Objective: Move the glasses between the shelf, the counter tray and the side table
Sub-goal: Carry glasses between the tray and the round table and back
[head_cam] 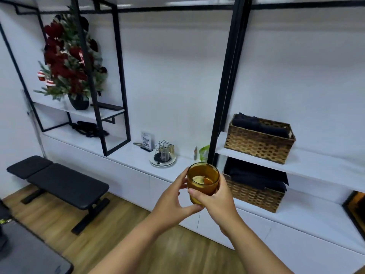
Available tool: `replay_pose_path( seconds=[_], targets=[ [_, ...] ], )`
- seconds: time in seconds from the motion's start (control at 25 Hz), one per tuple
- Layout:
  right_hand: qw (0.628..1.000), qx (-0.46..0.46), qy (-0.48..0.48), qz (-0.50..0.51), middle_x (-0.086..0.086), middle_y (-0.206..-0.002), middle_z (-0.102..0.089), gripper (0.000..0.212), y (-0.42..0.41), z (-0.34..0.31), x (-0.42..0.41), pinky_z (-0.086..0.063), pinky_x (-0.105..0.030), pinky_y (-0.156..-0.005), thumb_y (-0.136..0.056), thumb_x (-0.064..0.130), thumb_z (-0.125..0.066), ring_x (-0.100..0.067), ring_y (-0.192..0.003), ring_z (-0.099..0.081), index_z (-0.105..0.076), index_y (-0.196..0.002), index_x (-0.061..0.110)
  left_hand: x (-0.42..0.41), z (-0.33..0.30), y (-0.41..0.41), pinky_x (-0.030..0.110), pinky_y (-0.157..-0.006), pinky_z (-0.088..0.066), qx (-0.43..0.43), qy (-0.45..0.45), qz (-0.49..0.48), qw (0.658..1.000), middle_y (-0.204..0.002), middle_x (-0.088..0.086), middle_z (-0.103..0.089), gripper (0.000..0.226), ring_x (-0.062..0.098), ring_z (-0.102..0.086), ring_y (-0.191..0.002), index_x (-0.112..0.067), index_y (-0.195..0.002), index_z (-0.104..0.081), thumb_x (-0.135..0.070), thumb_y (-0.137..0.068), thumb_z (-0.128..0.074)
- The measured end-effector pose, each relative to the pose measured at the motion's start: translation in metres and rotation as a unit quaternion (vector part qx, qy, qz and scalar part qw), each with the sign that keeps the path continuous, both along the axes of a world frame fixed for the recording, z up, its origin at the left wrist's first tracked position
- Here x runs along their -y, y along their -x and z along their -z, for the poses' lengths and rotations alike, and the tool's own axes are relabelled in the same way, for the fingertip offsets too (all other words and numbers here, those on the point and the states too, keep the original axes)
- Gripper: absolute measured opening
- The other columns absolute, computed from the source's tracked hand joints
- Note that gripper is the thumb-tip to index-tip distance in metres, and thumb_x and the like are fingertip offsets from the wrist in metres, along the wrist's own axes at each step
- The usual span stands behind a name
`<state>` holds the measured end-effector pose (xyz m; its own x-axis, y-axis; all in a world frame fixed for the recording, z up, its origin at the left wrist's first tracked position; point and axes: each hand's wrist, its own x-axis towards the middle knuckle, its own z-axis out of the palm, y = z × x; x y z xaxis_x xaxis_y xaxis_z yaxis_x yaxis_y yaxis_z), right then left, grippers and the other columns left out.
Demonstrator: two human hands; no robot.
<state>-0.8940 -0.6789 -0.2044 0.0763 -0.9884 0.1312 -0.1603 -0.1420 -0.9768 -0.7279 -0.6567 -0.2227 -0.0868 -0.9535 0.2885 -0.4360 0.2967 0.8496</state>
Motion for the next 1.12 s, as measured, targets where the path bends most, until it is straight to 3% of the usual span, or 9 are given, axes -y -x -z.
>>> replay_pose_path(
  seconds=[0.24,0.4,0.6,0.8,0.92,1.12],
  targets=[
    [0.999,0.019,-0.011,-0.028,0.023,-0.109,-0.072,0.073,-0.038,0.011,0.094,-0.059,-0.028,-0.092,-0.064,0.033,-0.099,0.005,-0.102,-0.068,-0.057,-0.123,0.046,0.089,0.009,-0.016,0.013,-0.102,-0.047,-0.049,-0.002,-0.036,0.998,-0.142,-0.037,-0.049,0.106,-0.010,-0.048,-0.132,-0.048,-0.158,-0.020,-0.036,-0.079,-0.089],
    [0.998,0.025,-0.008,-0.064,0.019,-0.114,-0.072,0.076,-0.064,0.026,0.165,-0.057,-0.025,-0.094,-0.065,0.030,-0.098,0.004,-0.106,-0.068,-0.056,-0.127,0.042,0.157,0.025,-0.017,0.015,-0.098,-0.051,-0.093,0.018,-0.128,0.987,-0.135,-0.030,-0.057,0.097,-0.006,-0.055,-0.127,-0.045,-0.152,-0.032,-0.019,-0.077,-0.088],
    [0.988,0.018,-0.018,-0.150,0.020,-0.121,-0.071,0.081,-0.083,0.037,0.250,-0.054,-0.028,-0.102,-0.064,0.032,-0.097,0.004,-0.113,-0.066,-0.054,-0.132,0.044,0.227,0.028,-0.025,0.015,-0.096,-0.051,-0.124,0.044,-0.228,0.965,-0.127,-0.032,-0.062,0.084,-0.006,-0.060,-0.120,-0.045,-0.140,-0.047,-0.017,-0.074,-0.091],
    [0.968,0.011,-0.034,-0.248,0.023,-0.126,-0.068,0.078,-0.087,0.042,0.332,-0.051,-0.013,-0.093,-0.071,0.031,-0.095,0.009,-0.118,-0.061,-0.053,-0.135,0.048,0.288,0.025,-0.045,0.028,-0.095,-0.057,-0.125,0.032,-0.266,0.955,-0.125,-0.020,-0.069,0.085,0.004,-0.066,-0.117,-0.040,-0.137,-0.056,-0.018,-0.066,-0.098],
    [0.960,0.000,-0.041,-0.277,0.023,-0.132,-0.065,0.084,-0.093,0.050,0.366,-0.051,-0.025,-0.104,-0.069,0.040,-0.094,0.006,-0.127,-0.057,-0.050,-0.139,0.052,0.309,0.026,-0.056,0.034,-0.095,-0.059,-0.121,0.022,-0.286,0.950,-0.123,-0.019,-0.070,0.083,0.004,-0.066,-0.115,-0.040,-0.134,-0.057,-0.021,-0.065,-0.099],
    [0.951,0.007,-0.064,-0.301,0.021,-0.142,-0.061,0.089,-0.124,0.063,0.416,-0.048,-0.041,-0.114,-0.067,0.058,-0.090,-0.001,-0.136,-0.053,-0.045,-0.143,0.057,0.343,0.035,-0.088,0.021,-0.093,-0.055,-0.119,0.025,-0.309,0.943,-0.123,-0.019,-0.069,0.075,0.003,-0.064,-0.117,-0.040,-0.132,-0.058,-0.024,-0.070,-0.097]
  ],
)
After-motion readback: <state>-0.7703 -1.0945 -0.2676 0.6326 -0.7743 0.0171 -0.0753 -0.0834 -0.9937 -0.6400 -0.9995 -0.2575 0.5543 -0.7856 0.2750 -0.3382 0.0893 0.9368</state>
